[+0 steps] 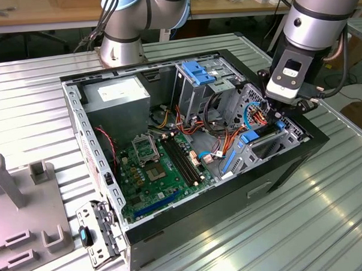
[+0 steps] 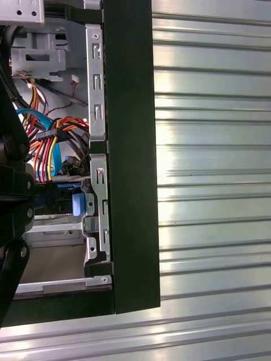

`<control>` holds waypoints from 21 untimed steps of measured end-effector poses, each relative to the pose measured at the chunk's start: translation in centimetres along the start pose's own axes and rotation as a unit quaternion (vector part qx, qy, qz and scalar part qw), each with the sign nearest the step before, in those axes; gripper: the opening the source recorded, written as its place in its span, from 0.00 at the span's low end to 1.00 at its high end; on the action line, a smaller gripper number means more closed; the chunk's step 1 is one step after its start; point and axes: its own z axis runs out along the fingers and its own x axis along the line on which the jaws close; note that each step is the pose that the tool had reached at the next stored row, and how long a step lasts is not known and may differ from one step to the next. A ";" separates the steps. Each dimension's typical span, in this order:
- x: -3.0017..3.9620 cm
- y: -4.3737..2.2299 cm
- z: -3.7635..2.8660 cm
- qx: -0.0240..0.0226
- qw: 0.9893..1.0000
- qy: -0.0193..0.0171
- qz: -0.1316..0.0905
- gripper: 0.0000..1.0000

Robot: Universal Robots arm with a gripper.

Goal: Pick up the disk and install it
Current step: 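Insert the second disk wire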

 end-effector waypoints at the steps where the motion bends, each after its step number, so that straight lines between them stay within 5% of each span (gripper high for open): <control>1: 0.00 0.01 -0.06 0.000 1.000 0.000 0.000 0.11; 4: -0.01 0.04 -0.30 0.000 1.000 0.000 0.000 0.11; 11: -0.09 0.40 -2.49 0.003 1.000 0.000 0.001 0.11; 16: -0.12 0.49 -3.16 0.040 0.999 0.001 -0.001 0.11; 21: 1.08 0.47 -3.25 0.048 0.999 -0.002 -0.002 0.11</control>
